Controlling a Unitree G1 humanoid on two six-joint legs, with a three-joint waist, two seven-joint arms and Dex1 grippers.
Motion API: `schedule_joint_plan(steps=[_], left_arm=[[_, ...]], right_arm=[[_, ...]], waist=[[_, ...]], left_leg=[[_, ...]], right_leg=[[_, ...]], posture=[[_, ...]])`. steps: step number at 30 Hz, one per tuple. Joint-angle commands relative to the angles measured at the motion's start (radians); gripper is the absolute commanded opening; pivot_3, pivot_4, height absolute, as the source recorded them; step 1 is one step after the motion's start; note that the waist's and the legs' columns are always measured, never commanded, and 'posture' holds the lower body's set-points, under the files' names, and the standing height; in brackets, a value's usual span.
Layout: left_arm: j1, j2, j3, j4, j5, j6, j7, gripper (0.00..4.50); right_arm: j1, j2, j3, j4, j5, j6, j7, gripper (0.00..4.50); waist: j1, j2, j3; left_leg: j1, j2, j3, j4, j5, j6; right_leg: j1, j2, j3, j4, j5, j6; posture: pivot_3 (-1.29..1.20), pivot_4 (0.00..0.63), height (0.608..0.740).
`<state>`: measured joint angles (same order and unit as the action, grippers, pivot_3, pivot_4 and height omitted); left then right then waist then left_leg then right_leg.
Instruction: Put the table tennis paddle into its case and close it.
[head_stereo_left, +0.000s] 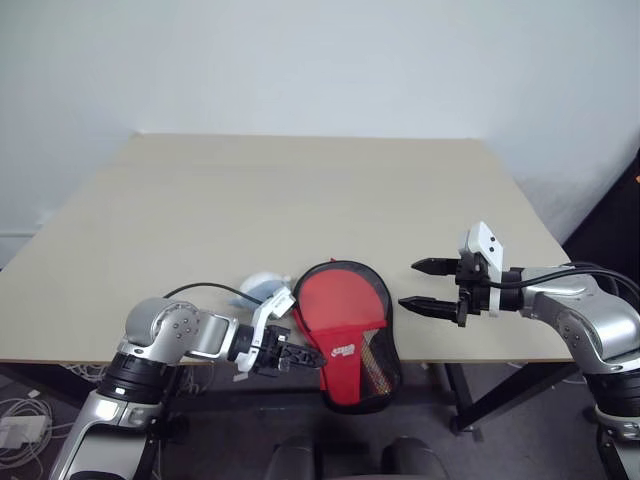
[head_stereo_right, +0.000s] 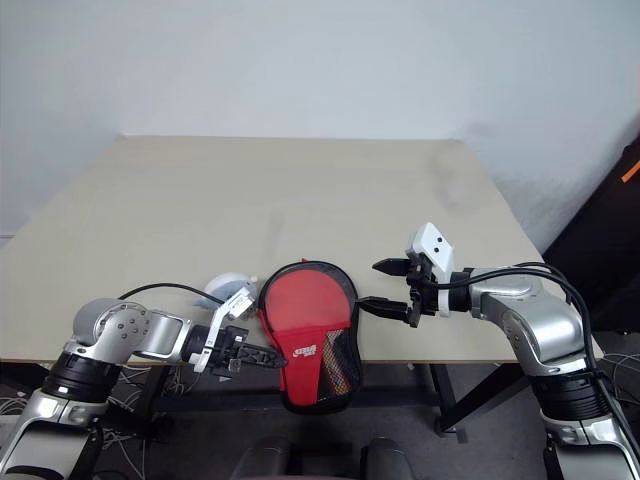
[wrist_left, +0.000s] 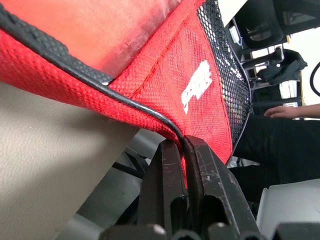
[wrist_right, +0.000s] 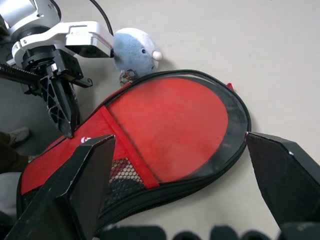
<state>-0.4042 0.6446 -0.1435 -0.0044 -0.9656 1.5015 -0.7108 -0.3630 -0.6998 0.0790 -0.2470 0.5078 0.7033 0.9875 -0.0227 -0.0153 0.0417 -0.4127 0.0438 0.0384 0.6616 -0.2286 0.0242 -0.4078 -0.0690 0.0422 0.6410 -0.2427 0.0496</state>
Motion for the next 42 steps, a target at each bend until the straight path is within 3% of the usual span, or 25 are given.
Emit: schedule_joint_plan(steps=[1,6,9,14,20,23,26,30,37,40,42], left_arm=[[-0.022,0.005,0.031,-0.009,0.023,-0.021,-0.017,0.02],[-0.022,-0.008,0.049,-0.016,0.030,-0.015,-0.018,0.02],[-0.025,0.000,0.067,-0.033,0.021,-0.007,-0.025,0.61],[-0.039,0.030,0.149,-0.075,-0.016,0.041,-0.025,2.33],[-0.001,0.172,0.189,-0.252,-0.029,0.004,-0.088,4.38],[0.024,0.263,0.200,-0.399,-0.043,-0.086,-0.180,4.45],[0.015,0.271,0.235,-0.420,-0.034,-0.175,-0.210,4.45],[-0.007,0.219,0.258,-0.312,0.083,-0.356,-0.166,4.45],[0.068,0.225,0.232,-0.126,0.314,-0.684,-0.210,4.45],[0.109,0.211,0.245,-0.041,0.377,-0.805,-0.232,4.50],[0.126,0.198,0.254,-0.016,0.398,-0.858,-0.241,4.50]], right_arm=[[-0.024,0.003,-0.007,-0.006,-0.001,-0.021,0.004,4.50],[-0.028,0.005,-0.002,-0.001,0.000,-0.024,0.007,4.50],[-0.031,0.006,0.000,0.004,-0.001,-0.025,0.008,4.50],[-0.034,0.008,0.002,0.009,-0.002,-0.026,0.008,4.50],[-0.033,0.005,-0.003,0.012,0.001,-0.029,0.010,4.50],[-0.044,0.015,0.001,0.018,0.000,-0.028,0.004,4.50],[-0.061,0.040,0.014,0.026,-0.002,-0.025,-0.008,4.50],[-0.099,0.116,0.045,0.042,-0.011,-0.017,-0.055,4.50],[-0.169,0.261,0.085,0.110,-0.037,0.015,-0.166,4.50],[-0.196,0.331,0.097,0.160,-0.053,0.031,-0.219,3.87],[-0.208,0.368,0.105,0.189,-0.068,0.035,-0.249,3.17]], waist=[[0.000,0.000,0.000],[0.000,0.000,0.000],[0.000,0.000,0.000],[-0.001,0.000,0.000],[-0.005,-0.001,0.001],[-0.005,-0.002,0.002],[-0.004,-0.002,0.003],[-0.004,-0.002,0.003],[-0.012,-0.002,0.003],[-0.012,-0.002,0.003],[-0.011,-0.002,0.003]], left_leg=[[0.000,0.000,0.000,0.000,0.000,0.000],[0.000,0.000,0.000,0.000,0.000,0.000],[0.000,0.000,0.000,0.000,0.000,0.000],[0.000,0.000,0.000,0.000,0.000,0.000],[0.000,0.001,0.000,0.000,0.000,0.000],[0.000,0.001,0.001,-0.001,-0.001,-0.001],[0.000,0.001,0.001,-0.001,-0.002,-0.004],[0.001,0.001,0.002,0.000,-0.002,-0.004],[0.000,0.001,0.003,-0.002,0.000,0.000],[0.000,0.002,0.003,-0.002,0.000,0.000],[0.000,0.002,0.003,-0.002,0.000,0.000]], right_leg=[[0.000,0.000,0.000,0.000,0.000,0.000],[0.000,0.000,0.000,0.000,0.000,0.000],[0.000,0.000,0.000,0.000,0.000,0.000],[0.000,0.000,0.000,0.000,0.000,0.000],[0.000,0.000,0.000,0.000,0.000,0.000],[-0.001,0.000,0.000,0.000,0.000,0.000],[-0.001,-0.001,0.000,0.000,0.000,0.000],[0.000,0.000,0.000,0.000,0.000,0.000],[0.000,0.000,0.000,0.000,0.002,-0.003],[-0.001,0.000,0.000,0.001,0.003,-0.005],[-0.001,0.000,0.000,0.001,0.004,-0.005]], posture=[[0.00,0.000,0.740],[0.00,0.000,0.740],[0.00,0.000,0.740],[0.00,0.000,0.740],[0.00,0.000,0.740],[0.00,0.000,0.740],[0.00,0.000,0.740],[0.00,0.000,0.740],[0.00,0.000,0.740],[0.00,0.000,0.740],[0.00,0.000,0.740]])
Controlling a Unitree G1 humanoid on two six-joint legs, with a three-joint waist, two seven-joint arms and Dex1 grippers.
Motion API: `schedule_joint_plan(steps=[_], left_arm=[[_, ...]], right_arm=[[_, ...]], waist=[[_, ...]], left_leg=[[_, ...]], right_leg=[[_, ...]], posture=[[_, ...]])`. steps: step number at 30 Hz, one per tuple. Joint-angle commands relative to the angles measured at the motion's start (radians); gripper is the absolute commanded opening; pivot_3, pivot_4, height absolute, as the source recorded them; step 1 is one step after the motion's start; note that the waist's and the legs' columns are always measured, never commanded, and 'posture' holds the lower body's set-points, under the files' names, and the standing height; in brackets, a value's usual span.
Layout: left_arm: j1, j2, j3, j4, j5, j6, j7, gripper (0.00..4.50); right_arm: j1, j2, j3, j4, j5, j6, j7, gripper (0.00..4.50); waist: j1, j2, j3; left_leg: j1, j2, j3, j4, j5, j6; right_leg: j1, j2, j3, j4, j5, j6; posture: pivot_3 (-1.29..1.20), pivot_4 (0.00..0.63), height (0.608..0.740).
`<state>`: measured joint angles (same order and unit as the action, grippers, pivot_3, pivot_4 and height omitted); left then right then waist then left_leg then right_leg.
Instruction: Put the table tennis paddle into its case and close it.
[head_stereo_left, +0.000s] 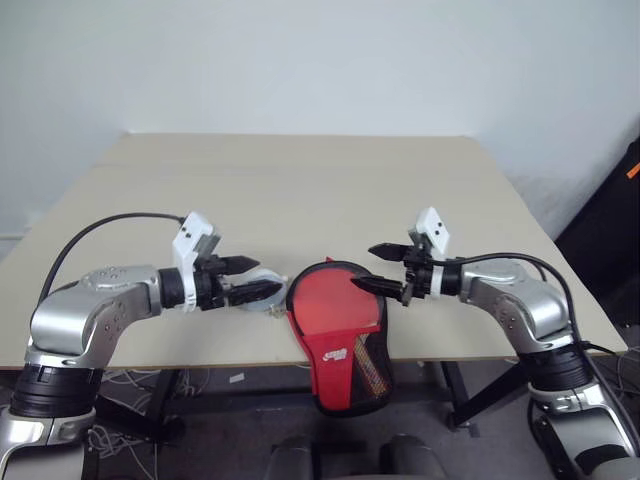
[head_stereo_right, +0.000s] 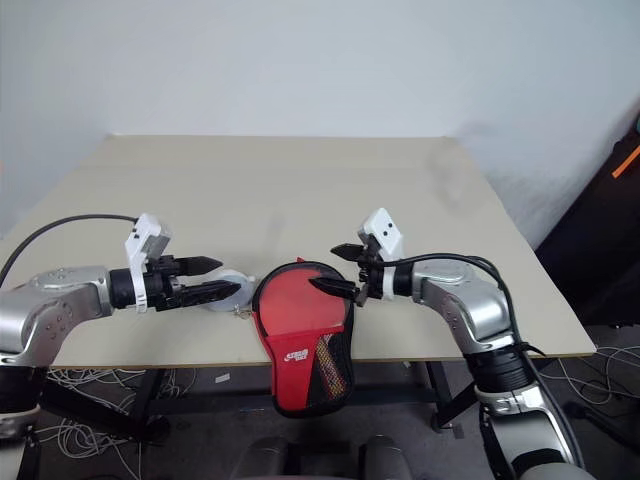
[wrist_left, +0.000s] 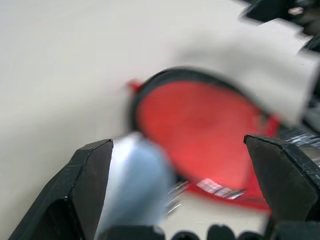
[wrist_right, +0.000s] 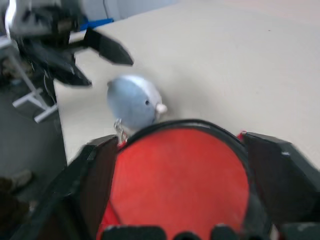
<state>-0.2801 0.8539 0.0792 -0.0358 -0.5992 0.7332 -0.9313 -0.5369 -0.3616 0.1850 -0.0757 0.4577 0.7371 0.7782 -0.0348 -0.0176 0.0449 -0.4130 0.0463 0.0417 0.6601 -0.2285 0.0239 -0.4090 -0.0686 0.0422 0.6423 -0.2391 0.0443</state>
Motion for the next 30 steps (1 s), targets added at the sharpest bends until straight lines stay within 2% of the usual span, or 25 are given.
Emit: schedule_joint_plan(steps=[1,7,9,19,30], left_arm=[[0.008,-0.018,0.034,0.026,0.040,-0.107,-0.022,4.50],[0.039,-0.048,0.056,0.113,0.089,-0.187,-0.004,4.50],[0.043,-0.060,0.061,0.132,0.093,-0.195,0.001,4.50],[0.045,-0.152,0.038,0.214,0.128,-0.229,0.017,4.50],[-0.061,-0.278,0.049,0.394,0.160,-0.276,0.053,4.50]], right_arm=[[-0.039,0.045,0.003,0.031,-0.025,0.001,-0.052,2.82],[-0.043,0.128,0.032,0.100,-0.079,-0.016,-0.116,0.60],[-0.045,0.153,0.039,0.135,-0.109,-0.034,-0.145,0.02],[-0.029,0.232,0.069,0.221,-0.182,-0.088,-0.181,0.02],[-0.015,0.289,0.073,0.261,-0.213,-0.105,-0.194,0.02]], waist=[[0.002,0.000,0.000],[0.000,0.000,0.000],[0.000,0.000,0.000],[-0.001,0.000,0.000],[-0.009,-0.001,-0.001]], left_leg=[[0.000,0.000,0.000,0.000,0.000,0.000],[-0.001,0.000,0.000,0.000,-0.001,-0.002],[-0.001,0.001,0.000,0.000,-0.001,-0.002],[0.000,0.001,0.000,0.000,-0.001,-0.001],[0.000,0.000,0.000,0.000,0.000,0.000]], right_leg=[[0.000,0.000,0.000,0.000,0.000,0.000],[0.000,0.000,-0.001,0.000,0.001,0.001],[-0.001,0.000,-0.001,0.001,0.002,0.002],[0.000,0.000,-0.001,0.001,0.002,0.002],[0.001,0.000,-0.001,0.002,0.002,0.003]], posture=[[0.00,0.000,0.740],[0.00,0.000,0.740],[0.00,0.000,0.740],[0.00,0.000,0.740],[0.00,0.000,0.740]])
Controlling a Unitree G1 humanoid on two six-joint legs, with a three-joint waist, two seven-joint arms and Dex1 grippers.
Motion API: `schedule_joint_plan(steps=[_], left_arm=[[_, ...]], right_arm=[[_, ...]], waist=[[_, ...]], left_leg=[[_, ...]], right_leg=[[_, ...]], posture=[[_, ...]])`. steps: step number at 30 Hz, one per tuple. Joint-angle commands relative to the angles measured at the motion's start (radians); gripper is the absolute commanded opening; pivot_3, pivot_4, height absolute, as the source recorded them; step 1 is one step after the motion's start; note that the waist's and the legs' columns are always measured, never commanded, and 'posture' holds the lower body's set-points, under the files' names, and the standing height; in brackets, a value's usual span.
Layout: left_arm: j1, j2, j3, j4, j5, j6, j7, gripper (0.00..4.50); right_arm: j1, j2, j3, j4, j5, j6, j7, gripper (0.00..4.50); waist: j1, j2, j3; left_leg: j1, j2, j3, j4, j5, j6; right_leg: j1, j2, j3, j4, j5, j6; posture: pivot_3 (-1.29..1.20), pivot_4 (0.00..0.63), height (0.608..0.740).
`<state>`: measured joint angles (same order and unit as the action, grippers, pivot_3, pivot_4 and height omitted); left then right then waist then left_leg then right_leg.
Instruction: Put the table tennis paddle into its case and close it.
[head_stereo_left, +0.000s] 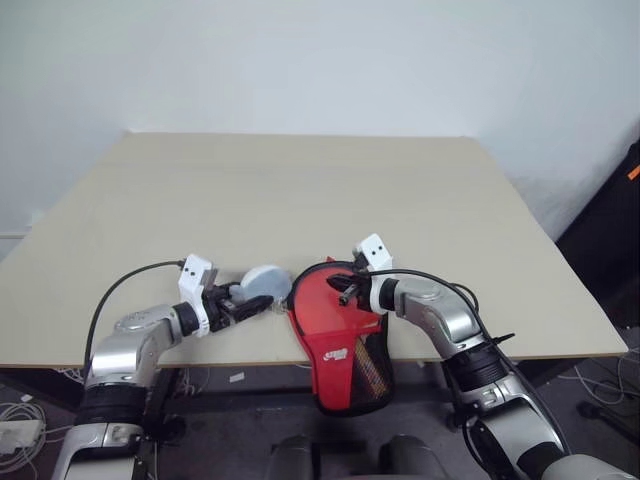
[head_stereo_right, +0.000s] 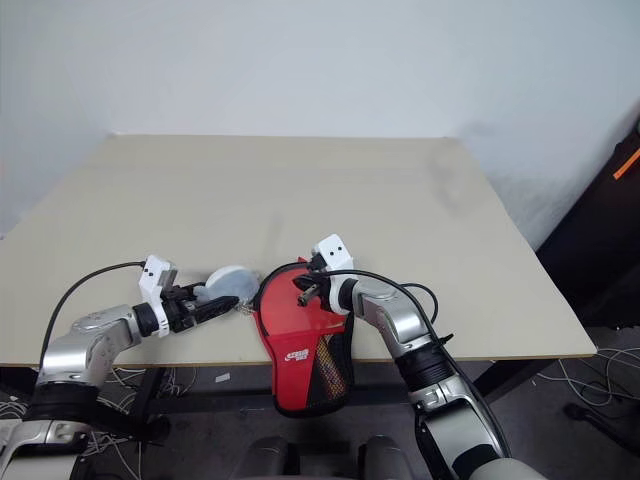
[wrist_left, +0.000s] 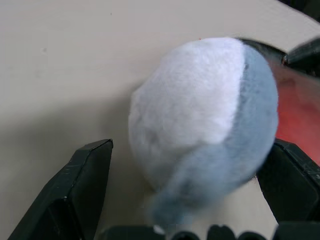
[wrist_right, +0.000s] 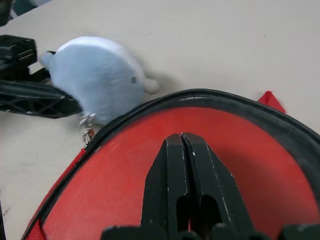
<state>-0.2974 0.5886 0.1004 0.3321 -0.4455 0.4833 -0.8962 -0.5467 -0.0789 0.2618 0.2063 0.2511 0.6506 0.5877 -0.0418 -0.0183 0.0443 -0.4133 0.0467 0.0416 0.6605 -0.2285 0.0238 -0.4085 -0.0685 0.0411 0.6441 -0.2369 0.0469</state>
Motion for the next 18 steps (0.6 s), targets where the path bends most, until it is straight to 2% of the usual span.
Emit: schedule_joint_plan(steps=[1,10,18], left_arm=[[-0.053,-0.021,0.028,0.039,0.009,-0.031,0.022,4.50],[-0.070,-0.060,0.026,0.049,0.010,-0.043,0.035,4.50],[-0.084,-0.104,0.070,0.026,-0.060,0.020,0.037,4.50]], right_arm=[[-0.003,0.009,-0.003,-0.021,-0.008,-0.016,-0.004,0.02],[0.005,0.013,0.000,-0.005,-0.031,0.005,-0.011,0.02],[-0.003,0.018,0.001,0.010,-0.034,0.010,-0.011,0.02]], waist=[[-0.003,0.000,0.000],[-0.004,0.000,0.000],[-0.004,0.000,0.000]], left_leg=[[0.000,0.000,0.000,0.000,0.000,0.000],[0.000,0.000,0.000,0.000,0.000,0.000],[0.000,0.000,-0.001,0.000,0.000,0.000]], right_leg=[[0.000,0.000,0.000,0.000,0.000,0.000],[0.000,0.000,0.000,0.001,0.000,0.000],[0.000,0.000,0.000,0.001,0.000,0.000]], posture=[[0.00,0.000,0.740],[0.00,0.000,0.740],[0.00,0.000,0.740]])
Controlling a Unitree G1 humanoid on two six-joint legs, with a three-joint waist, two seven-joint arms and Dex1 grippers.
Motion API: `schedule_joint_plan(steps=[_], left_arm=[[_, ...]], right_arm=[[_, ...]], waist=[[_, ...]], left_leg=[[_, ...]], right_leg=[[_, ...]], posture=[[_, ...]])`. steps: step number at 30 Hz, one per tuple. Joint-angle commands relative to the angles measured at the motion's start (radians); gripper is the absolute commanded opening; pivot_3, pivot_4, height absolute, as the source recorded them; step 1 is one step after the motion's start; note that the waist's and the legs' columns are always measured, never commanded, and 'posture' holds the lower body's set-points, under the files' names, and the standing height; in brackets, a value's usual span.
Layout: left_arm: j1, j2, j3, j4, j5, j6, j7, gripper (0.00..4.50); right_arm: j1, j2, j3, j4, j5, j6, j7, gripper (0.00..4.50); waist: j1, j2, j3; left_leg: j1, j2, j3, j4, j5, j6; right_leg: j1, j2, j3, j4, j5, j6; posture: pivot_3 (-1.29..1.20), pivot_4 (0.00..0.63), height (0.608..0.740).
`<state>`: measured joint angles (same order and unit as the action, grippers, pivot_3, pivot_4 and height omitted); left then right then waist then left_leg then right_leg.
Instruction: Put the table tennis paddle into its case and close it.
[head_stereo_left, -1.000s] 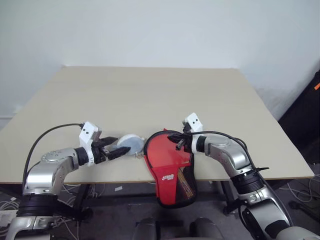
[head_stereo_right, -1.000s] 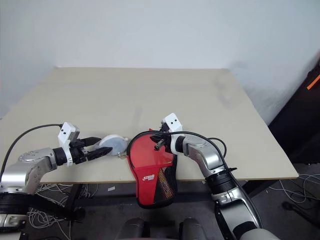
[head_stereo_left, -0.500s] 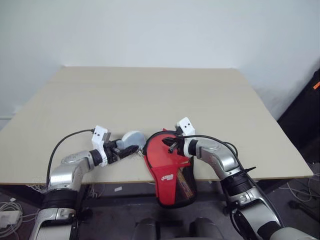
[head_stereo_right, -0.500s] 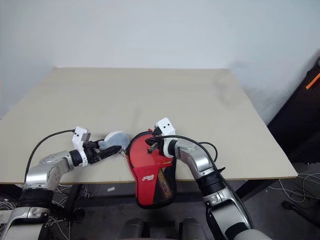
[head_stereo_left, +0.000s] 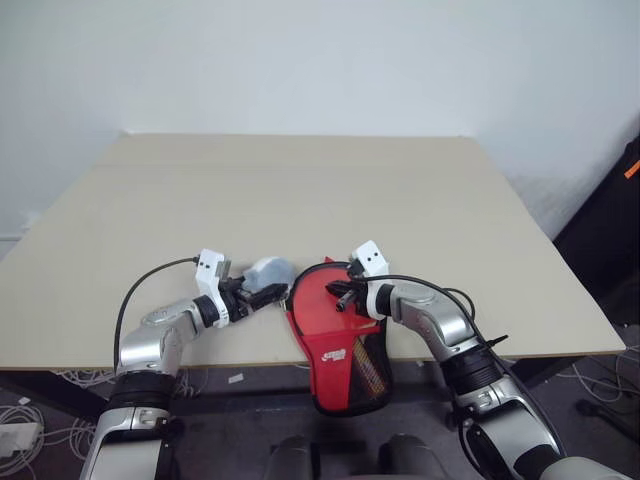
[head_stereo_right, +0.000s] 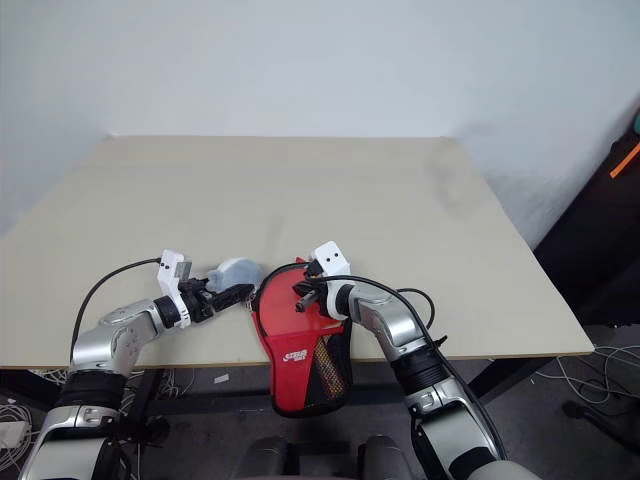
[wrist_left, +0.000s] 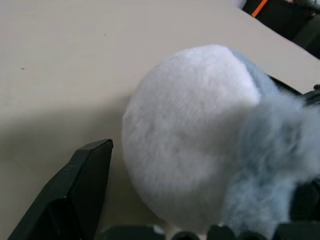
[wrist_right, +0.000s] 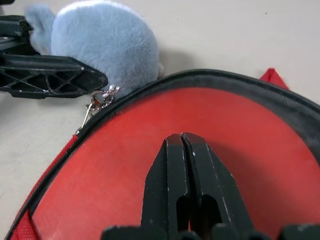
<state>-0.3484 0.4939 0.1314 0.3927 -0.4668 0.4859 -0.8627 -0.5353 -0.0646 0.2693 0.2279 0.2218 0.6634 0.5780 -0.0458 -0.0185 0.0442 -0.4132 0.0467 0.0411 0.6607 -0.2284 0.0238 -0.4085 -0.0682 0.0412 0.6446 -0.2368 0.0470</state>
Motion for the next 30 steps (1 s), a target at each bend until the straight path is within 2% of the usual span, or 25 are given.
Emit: schedule_joint_plan(steps=[1,12,25,30], left_arm=[[-0.034,-0.016,0.045,-0.038,-0.046,0.025,0.005,4.50],[-0.085,-0.075,0.177,-0.073,-0.195,0.134,0.052,4.50],[-0.079,-0.070,0.218,-0.051,-0.219,0.205,0.090,4.50],[-0.123,-0.082,0.251,0.047,-0.232,0.254,0.166,4.50]], right_arm=[[-0.015,0.003,-0.008,-0.010,-0.005,-0.002,-0.002,0.02],[-0.011,0.004,-0.006,-0.016,-0.010,0.011,0.002,0.02],[-0.015,0.013,0.000,-0.015,-0.012,0.019,0.009,0.02],[-0.006,0.018,0.004,-0.029,-0.010,0.028,0.009,0.02]], waist=[[0.000,0.000,0.000],[0.000,0.000,0.000],[0.000,0.000,0.000],[0.001,0.000,0.000]], left_leg=[[0.000,0.000,0.000,0.000,0.000,0.000],[0.000,0.000,-0.001,0.000,0.000,0.000],[0.000,0.000,-0.001,0.000,0.000,0.000],[0.000,0.000,-0.001,0.000,0.000,0.000]], right_leg=[[0.000,0.000,0.000,0.000,0.000,0.000],[0.000,0.000,0.000,0.000,0.000,0.000],[0.000,0.000,0.000,0.000,0.000,0.000],[0.001,0.000,0.000,0.000,0.000,0.000]], posture=[[0.00,0.000,0.740],[0.00,0.000,0.740],[0.00,0.000,0.740],[0.00,0.000,0.740]])
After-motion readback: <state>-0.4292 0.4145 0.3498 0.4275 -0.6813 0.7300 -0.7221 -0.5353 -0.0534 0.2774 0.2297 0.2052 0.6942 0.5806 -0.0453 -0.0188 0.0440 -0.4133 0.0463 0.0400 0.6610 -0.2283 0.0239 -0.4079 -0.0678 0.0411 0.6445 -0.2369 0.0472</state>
